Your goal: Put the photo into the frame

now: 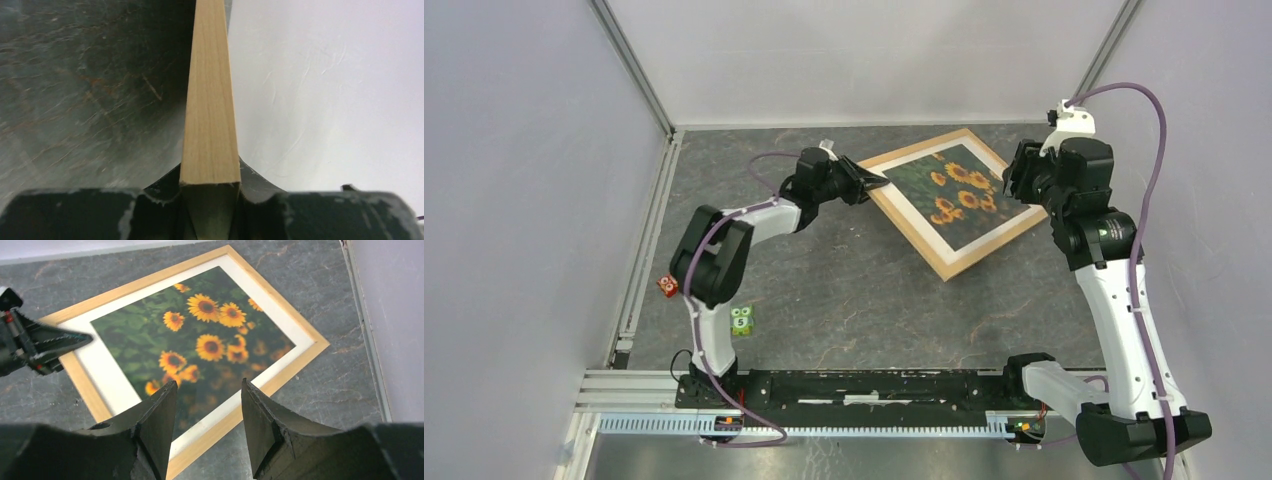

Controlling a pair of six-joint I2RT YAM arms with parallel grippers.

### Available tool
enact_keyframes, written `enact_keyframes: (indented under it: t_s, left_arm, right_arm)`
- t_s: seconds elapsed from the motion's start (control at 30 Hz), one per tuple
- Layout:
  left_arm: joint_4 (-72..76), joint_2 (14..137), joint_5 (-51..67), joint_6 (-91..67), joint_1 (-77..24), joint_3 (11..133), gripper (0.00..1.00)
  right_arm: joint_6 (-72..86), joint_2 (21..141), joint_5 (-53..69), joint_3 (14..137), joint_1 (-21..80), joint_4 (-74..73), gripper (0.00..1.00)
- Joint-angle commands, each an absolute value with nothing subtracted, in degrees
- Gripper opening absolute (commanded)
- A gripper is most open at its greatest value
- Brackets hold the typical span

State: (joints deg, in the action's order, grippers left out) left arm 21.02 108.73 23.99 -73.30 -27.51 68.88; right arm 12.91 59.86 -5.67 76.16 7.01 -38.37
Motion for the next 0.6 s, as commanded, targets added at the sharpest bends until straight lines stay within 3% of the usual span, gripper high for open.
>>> enact_keyframes:
  t_s: [0.0,0.3,0.4,0.47,0.57]
  left_arm:
    - [40.96,116.44,30.04,-90.04,-29.37,78.75,0.02]
    - [33.57,134.88,28.02,-93.46,-32.08,97.01,0.02]
    - [21.51,136.39,27.86,-88.32,-32.08,101.34,0.03]
    - [13.31,136.49,27.54,-84.03,-31.97,103.79,0.12]
    - [0.58,134.11,23.18,-75.41,-31.34,104.95,0.45]
  right_arm:
    - [11.54,59.07,-6.92,73.99,6.96,-36.72,0.56]
    - [11.34,59.42,-6.74,71.30,6.98,-35.86,0.56]
    - [11.35,59.36,-6.21,70.59,7.01,-35.53,0.56]
    - [10.51,59.41,-5.38,70.32,7.00,-35.47,0.58]
    - [8.57,59.64,-3.56,70.69,7.02,-36.39,0.82]
